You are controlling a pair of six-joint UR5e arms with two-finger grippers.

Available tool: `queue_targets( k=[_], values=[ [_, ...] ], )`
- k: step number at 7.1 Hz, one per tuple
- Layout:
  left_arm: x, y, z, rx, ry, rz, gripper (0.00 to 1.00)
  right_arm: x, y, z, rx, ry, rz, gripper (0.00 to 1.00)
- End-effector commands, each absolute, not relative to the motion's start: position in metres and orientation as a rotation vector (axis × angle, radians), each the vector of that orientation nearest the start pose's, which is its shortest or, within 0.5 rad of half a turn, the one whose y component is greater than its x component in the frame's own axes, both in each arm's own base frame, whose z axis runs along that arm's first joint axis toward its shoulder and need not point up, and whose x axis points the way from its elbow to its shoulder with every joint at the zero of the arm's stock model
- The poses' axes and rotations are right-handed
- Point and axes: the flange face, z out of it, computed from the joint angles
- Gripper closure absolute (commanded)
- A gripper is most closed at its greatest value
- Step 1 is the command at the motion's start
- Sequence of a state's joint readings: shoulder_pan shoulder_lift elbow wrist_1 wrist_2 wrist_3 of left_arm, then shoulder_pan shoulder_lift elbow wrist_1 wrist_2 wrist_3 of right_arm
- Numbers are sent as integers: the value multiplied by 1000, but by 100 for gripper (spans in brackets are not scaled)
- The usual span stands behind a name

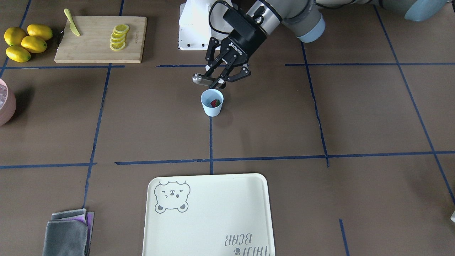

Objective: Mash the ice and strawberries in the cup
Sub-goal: 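Lift the steel muddler upright and carry it over the blue cup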

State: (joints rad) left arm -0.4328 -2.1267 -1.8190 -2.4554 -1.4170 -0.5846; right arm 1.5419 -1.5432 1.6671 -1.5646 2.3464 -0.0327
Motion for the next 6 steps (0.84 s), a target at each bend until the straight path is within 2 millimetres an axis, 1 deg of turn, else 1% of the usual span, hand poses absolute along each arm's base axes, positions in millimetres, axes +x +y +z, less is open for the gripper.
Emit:
queue_targets(
  k=[1, 2, 3, 4, 5, 6],
  values=[
    [493, -356, 138, 1270, 1158, 232, 100, 49, -510, 599, 121, -775, -106, 0],
    [494, -355, 140, 1279, 1155, 220, 100, 49, -509, 599, 121, -775, -107, 0],
    [506, -351, 149, 1288, 1129, 190, 100, 49, -509, 599, 119, -777, -106, 0],
    [517, -354, 162, 1288, 1108, 181, 100, 49, -509, 598, 121, -777, -107, 0],
    [527, -348, 166, 1292, 1099, 210, 100, 49, -509, 596, 125, -777, -109, 0],
    [528, -347, 167, 1296, 1103, 213, 100, 48, -509, 595, 126, -780, -110, 0]
  ],
)
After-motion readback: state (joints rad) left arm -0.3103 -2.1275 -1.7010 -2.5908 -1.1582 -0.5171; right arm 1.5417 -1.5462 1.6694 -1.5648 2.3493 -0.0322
